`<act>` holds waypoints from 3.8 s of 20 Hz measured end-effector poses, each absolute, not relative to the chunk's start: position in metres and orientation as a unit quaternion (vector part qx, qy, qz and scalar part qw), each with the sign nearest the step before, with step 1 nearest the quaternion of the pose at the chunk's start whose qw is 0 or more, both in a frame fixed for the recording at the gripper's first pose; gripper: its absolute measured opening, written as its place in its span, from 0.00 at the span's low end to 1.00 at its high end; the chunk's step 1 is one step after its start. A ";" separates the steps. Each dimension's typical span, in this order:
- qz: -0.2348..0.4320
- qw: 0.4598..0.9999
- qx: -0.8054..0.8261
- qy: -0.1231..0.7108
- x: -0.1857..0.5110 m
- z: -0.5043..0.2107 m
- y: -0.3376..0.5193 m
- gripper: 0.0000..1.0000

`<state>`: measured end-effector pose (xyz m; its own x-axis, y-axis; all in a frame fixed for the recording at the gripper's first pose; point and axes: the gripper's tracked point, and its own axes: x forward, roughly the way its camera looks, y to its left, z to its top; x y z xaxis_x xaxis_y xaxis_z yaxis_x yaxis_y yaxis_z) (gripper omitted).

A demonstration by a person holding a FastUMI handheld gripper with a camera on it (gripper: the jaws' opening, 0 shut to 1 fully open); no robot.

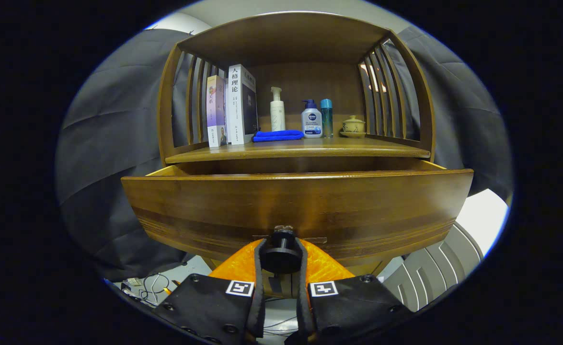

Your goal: Pull open the drawer, take out the items inside it, and place them on the countertop above the cabinet.

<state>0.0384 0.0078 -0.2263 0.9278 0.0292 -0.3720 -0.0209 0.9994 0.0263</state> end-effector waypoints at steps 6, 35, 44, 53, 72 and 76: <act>0.015 0.982 -0.006 0.186 0.015 -0.229 0.009 0.29; 0.077 0.981 -0.017 0.180 -0.062 -0.187 0.007 0.69; 0.076 0.981 0.019 0.176 -0.042 -0.093 -0.037 0.98; 0.102 0.949 0.039 0.294 0.031 -0.098 -0.033 0.98; 0.085 0.794 -0.002 0.601 0.098 -0.252 -0.031 0.98; 0.075 0.773 0.021 0.629 0.095 -0.257 -0.029 0.98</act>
<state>0.0949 -0.0293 -0.2566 0.1965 0.1420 -0.9702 -0.0898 0.9879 0.1264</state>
